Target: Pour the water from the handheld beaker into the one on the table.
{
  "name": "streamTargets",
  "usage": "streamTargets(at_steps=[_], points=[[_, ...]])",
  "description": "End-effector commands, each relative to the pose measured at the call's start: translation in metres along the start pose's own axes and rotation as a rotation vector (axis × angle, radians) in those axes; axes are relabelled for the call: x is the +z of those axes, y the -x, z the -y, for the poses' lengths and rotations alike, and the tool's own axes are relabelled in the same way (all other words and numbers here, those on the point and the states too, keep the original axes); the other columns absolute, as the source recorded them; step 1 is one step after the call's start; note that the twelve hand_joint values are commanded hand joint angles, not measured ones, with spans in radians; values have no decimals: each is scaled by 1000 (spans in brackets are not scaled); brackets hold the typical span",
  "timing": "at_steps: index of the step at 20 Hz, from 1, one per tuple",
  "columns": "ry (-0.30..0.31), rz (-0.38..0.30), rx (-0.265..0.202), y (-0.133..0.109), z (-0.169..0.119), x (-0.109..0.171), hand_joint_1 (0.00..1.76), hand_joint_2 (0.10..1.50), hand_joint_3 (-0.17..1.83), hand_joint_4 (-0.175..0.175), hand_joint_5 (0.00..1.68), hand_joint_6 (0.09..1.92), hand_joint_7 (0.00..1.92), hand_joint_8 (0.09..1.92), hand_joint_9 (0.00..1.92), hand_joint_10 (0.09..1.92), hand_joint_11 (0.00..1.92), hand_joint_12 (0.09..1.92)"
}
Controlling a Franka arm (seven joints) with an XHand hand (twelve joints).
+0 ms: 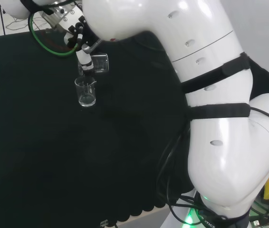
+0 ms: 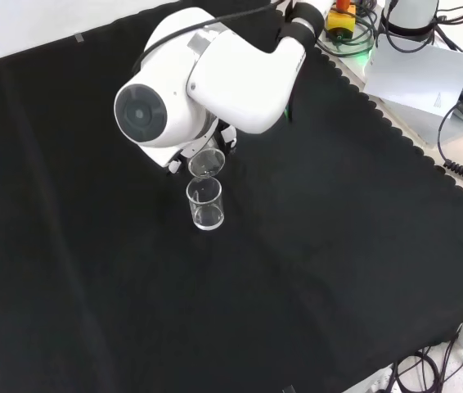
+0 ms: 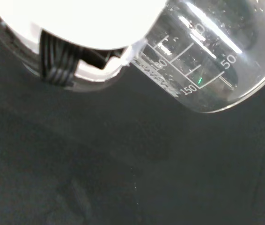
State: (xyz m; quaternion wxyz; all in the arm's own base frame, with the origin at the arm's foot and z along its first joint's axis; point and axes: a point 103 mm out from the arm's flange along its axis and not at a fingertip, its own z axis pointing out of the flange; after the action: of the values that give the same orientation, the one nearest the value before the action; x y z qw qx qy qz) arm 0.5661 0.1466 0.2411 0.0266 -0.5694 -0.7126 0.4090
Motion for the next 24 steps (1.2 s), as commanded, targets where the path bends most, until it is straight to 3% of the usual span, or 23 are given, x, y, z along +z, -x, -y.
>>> streamTargets(at_steps=[1,6,9,14,22,24], points=[[119,-114,-20,14,5,4,1404,720,668,-175,1041,1033,1062,1106,1129,934,1026,846],[194,-169,-22,23,5,13,1404,720,667,-175,1040,1034,1062,1106,1128,934,1027,847],[226,-204,-28,29,4,18,1307,700,733,-175,1055,1047,1104,1048,1253,967,1036,852],[278,-274,-39,38,0,24,1286,693,753,-175,1059,1050,1115,1034,1282,968,1040,854],[308,-363,-67,62,-13,38,1400,716,672,-175,1046,1028,1068,1096,1140,925,1034,848],[307,-393,-75,68,-17,41,1326,706,714,-175,1054,1038,1097,1054,1230,951,1041,851]])
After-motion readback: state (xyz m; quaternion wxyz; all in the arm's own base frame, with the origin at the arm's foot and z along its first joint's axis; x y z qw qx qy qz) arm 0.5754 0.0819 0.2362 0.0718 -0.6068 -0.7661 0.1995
